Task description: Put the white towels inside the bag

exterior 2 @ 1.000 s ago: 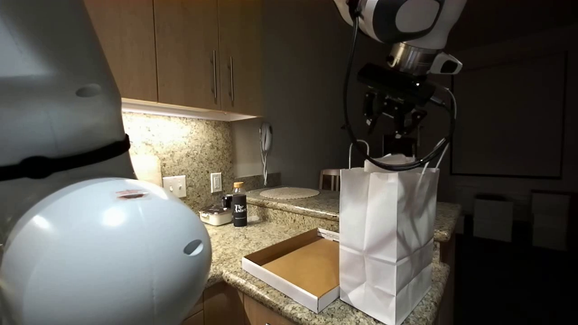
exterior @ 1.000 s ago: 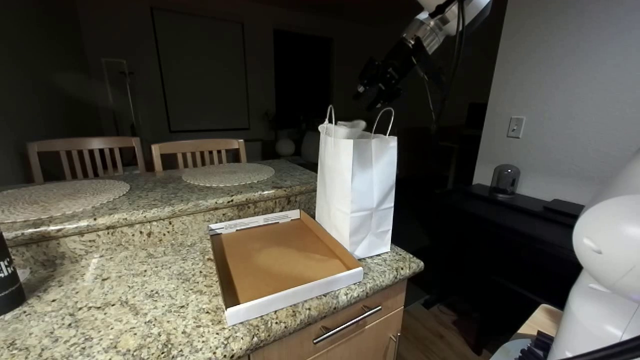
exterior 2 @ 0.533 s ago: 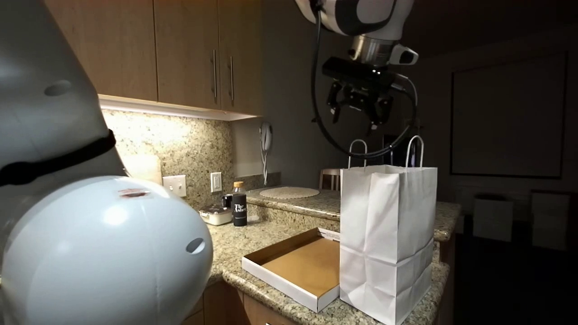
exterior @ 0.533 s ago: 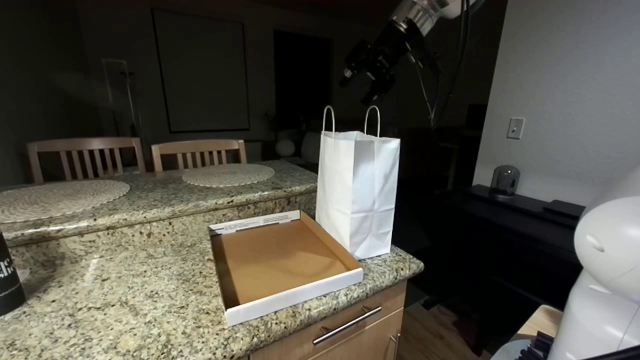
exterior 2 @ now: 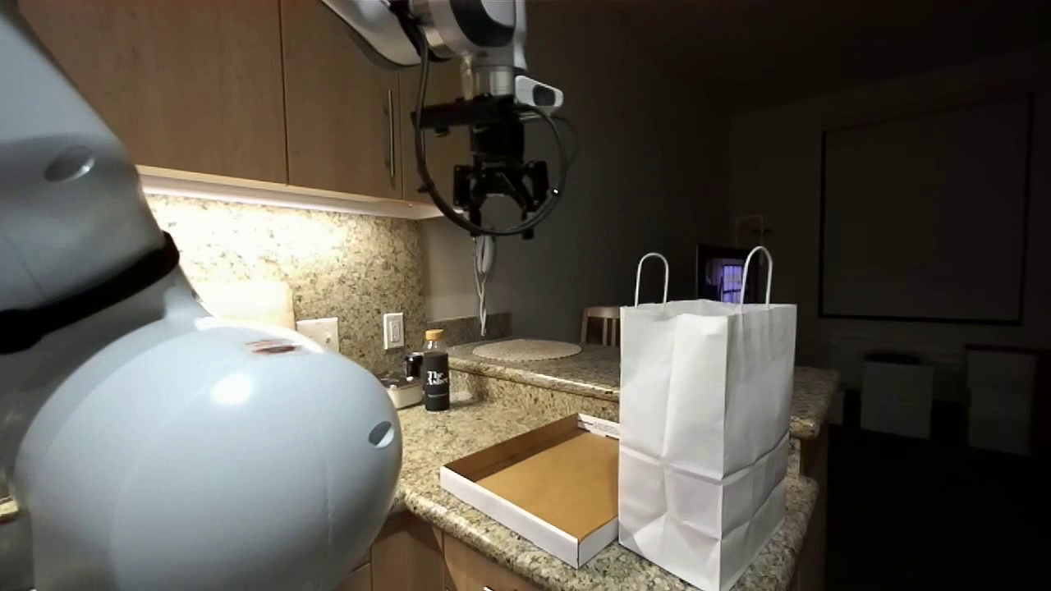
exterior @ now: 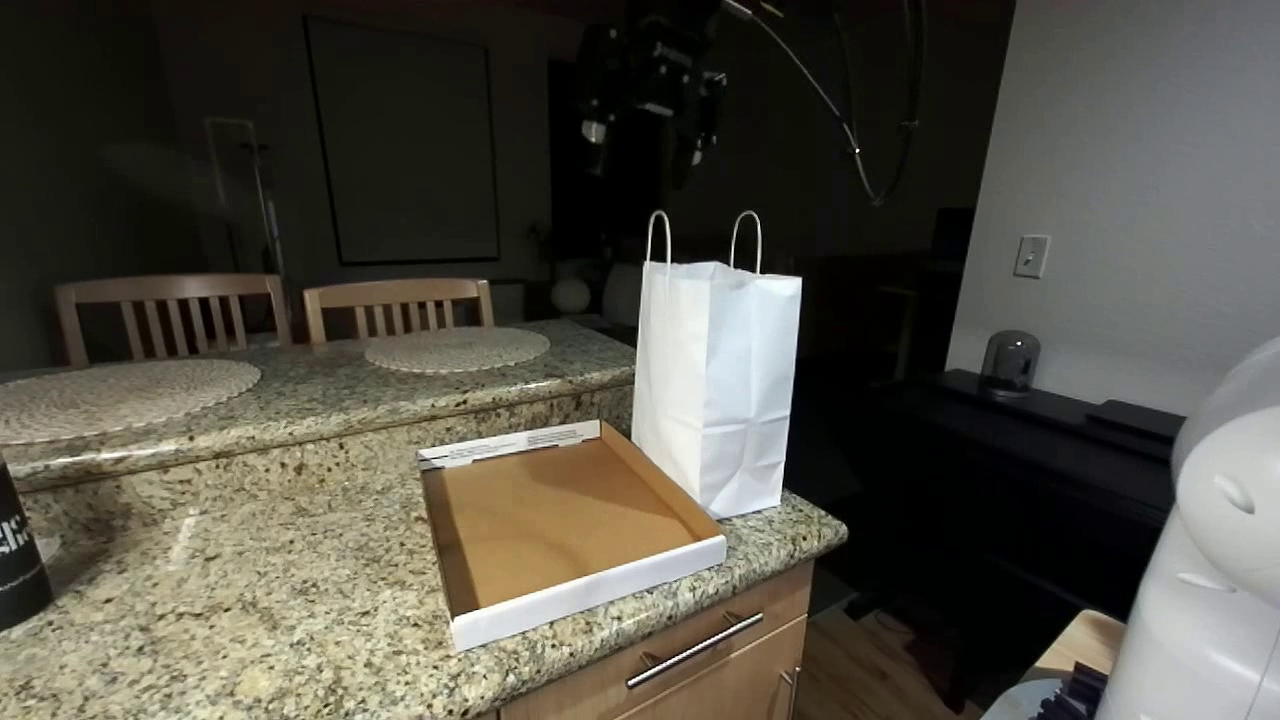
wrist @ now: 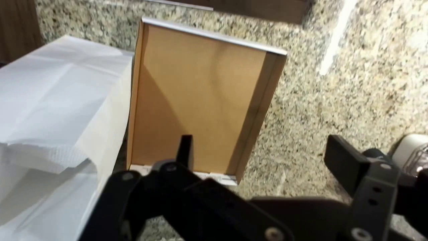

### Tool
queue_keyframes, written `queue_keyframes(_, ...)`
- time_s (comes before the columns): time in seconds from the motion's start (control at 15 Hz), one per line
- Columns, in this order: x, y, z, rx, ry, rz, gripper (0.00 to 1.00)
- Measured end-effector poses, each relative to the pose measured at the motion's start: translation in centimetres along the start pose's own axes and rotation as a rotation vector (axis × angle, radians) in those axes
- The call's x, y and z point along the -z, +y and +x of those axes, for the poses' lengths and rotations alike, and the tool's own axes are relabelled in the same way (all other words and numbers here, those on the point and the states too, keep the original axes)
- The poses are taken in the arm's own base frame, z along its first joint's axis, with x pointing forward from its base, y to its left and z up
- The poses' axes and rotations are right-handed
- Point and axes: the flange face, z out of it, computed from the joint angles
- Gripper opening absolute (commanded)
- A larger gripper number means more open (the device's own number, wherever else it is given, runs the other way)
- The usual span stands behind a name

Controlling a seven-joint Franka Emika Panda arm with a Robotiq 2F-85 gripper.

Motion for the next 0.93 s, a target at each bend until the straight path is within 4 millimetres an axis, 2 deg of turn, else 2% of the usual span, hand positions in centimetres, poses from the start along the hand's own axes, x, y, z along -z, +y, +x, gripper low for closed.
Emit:
queue_keyframes(0.13, -1.0, -3.4, -0.7, -0.012, -0.099, -0.034, 1.0)
queue_keyframes(0.27, -2.3, -4.8, -0.2, -0.028, -0.197, -0.049, 1.0)
queue_keyframes(0.4, -3.7, -4.7, 1.0, -0.057, -0.261, -0.049, 1.0)
queue_keyframes(0.6, -5.7, -3.3, 2.4, -0.102, -0.306, -0.042, 1.0)
queue_keyframes(0.93, -8.5, -1.5, 2.6, -0.155, -0.318, -0.038, 1.0)
